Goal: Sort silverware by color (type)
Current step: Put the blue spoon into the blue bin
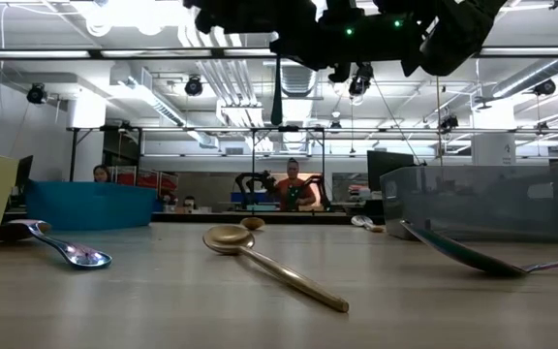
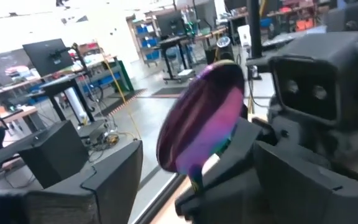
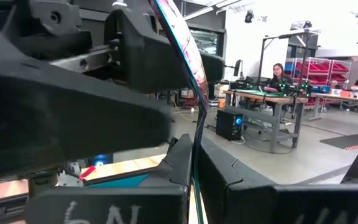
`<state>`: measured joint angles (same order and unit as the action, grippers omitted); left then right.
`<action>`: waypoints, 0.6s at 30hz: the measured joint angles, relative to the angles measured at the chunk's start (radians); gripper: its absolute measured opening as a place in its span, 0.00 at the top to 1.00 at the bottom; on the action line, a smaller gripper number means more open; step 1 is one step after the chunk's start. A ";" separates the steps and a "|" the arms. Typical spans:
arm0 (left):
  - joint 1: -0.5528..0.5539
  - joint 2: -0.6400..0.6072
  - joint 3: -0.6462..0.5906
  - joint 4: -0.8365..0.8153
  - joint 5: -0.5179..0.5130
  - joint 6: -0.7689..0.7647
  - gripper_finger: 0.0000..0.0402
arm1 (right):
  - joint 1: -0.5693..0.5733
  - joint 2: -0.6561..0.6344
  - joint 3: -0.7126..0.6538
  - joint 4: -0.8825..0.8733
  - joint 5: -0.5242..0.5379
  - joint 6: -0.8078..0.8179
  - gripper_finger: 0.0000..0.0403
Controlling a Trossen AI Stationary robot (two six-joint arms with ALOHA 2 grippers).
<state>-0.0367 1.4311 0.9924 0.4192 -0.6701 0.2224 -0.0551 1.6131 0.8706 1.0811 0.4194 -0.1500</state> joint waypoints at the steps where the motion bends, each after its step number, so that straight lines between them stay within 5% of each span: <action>1: 0.002 0.008 0.000 0.023 -0.001 0.005 0.28 | 0.000 0.000 0.000 -0.002 0.000 0.000 0.98; 18: 0.016 0.021 0.000 0.100 -0.002 0.001 0.30 | 0.000 0.000 0.000 -0.005 0.001 0.000 0.98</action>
<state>-0.0204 1.4521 0.9924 0.5190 -0.6724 0.2237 -0.0551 1.6131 0.8703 1.0763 0.4202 -0.1505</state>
